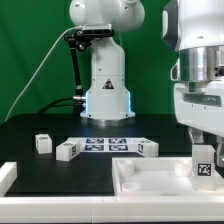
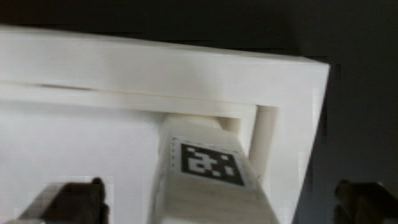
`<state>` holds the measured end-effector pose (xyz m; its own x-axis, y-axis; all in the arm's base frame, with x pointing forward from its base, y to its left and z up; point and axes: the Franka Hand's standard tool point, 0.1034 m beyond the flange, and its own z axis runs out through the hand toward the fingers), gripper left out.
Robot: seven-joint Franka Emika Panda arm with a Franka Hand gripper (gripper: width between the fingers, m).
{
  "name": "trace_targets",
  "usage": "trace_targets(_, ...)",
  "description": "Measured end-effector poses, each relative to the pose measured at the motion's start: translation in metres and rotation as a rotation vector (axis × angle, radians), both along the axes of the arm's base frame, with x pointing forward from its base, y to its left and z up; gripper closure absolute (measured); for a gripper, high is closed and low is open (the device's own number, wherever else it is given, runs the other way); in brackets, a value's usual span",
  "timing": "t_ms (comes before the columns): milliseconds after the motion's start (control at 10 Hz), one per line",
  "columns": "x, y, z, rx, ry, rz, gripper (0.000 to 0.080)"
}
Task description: Assemble one leg
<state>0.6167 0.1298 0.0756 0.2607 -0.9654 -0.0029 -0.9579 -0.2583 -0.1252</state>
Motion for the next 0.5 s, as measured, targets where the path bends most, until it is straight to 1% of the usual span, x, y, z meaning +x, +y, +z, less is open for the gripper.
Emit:
trace_targets(200, 0.0001, 0.001, 0.0001, -0.028, -0.009, 0.204, 0.0151)
trace_targets(400, 0.0005, 0.0005, 0.0002, -0.038, -0.014, 0.283, 0.0151)
trace_targets(500, 0.0005, 0.0007, 0.0002, -0.036, -0.014, 0.275, 0.0151)
